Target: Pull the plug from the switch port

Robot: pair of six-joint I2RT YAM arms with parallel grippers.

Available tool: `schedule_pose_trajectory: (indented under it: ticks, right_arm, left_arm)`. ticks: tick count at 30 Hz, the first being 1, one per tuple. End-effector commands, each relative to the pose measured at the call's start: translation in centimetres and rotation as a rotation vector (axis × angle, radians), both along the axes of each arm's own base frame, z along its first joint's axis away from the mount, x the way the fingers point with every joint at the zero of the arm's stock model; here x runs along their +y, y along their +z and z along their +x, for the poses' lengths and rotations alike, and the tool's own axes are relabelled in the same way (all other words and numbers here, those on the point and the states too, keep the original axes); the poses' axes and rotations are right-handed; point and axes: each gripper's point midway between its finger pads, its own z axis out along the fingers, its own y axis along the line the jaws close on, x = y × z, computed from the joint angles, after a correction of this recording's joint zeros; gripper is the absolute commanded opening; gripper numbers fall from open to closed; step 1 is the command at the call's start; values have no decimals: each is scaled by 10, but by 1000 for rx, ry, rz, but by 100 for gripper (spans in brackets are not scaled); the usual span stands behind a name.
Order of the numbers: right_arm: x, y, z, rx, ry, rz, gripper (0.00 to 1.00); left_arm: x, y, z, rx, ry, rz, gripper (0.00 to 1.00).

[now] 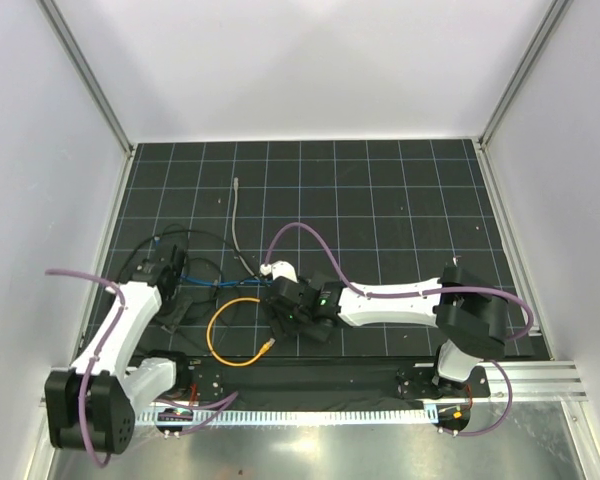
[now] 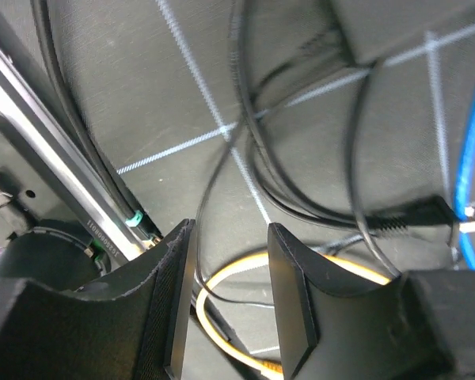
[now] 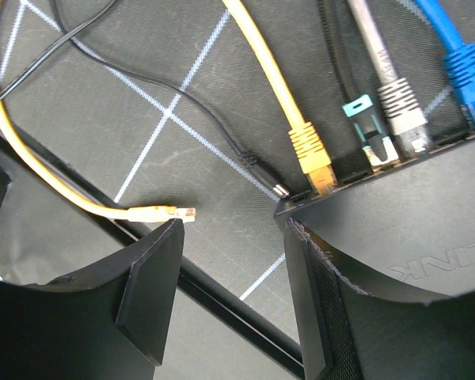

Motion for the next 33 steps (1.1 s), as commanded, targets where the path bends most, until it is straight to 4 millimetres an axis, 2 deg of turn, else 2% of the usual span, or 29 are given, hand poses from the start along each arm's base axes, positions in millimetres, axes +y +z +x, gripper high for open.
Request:
schedule_pose_trajectory:
  ticks: [1,3,7,12,14,16,22,24,25,29,30,32,33]
  right_arm:
    - [-57,-54,-37,163,51,-233,61]
    - [-58,-52,-34,156,47,-226,61]
    - [-59,-49,-31,152,38,-214,61]
    - [-59,-45,-32,153,36,-200,61]
    - [-60,-44,-31,152,32,-198,61]
    - [-59,-42,-31,148,29,-195,61]
    - [-59,-39,-28,140,20,-199,62]
    - [-59,-39,-28,139,16,-197,61]
    - [-59,-40,-29,142,16,-199,62]
    - [-58,-46,-30,156,2,-198,61]
    - [-59,-48,-31,165,1,-198,61]
    - [-59,-52,-32,172,-6,-197,61]
    - [-61,-55,-33,177,-7,-204,61]
  left_arm:
    - [3,-8,-12,-54,112,-12,45]
    - [5,-16,-19,-89,156,-16,45]
    - [5,-24,-14,-117,181,-25,45]
    - [12,-30,-8,-90,173,14,38]
    - [12,-34,-9,-72,166,16,33]
    - [11,-43,-14,-53,175,10,33]
    - [19,-39,-12,-77,184,47,24]
    - [21,-34,-8,-96,185,45,7]
    - [21,-30,-6,-103,175,41,0]
    - [34,12,7,-190,143,108,0]
    - [38,35,17,-258,140,126,0]
    - [48,63,21,-305,113,185,0]
    - [50,91,31,-383,105,196,0]
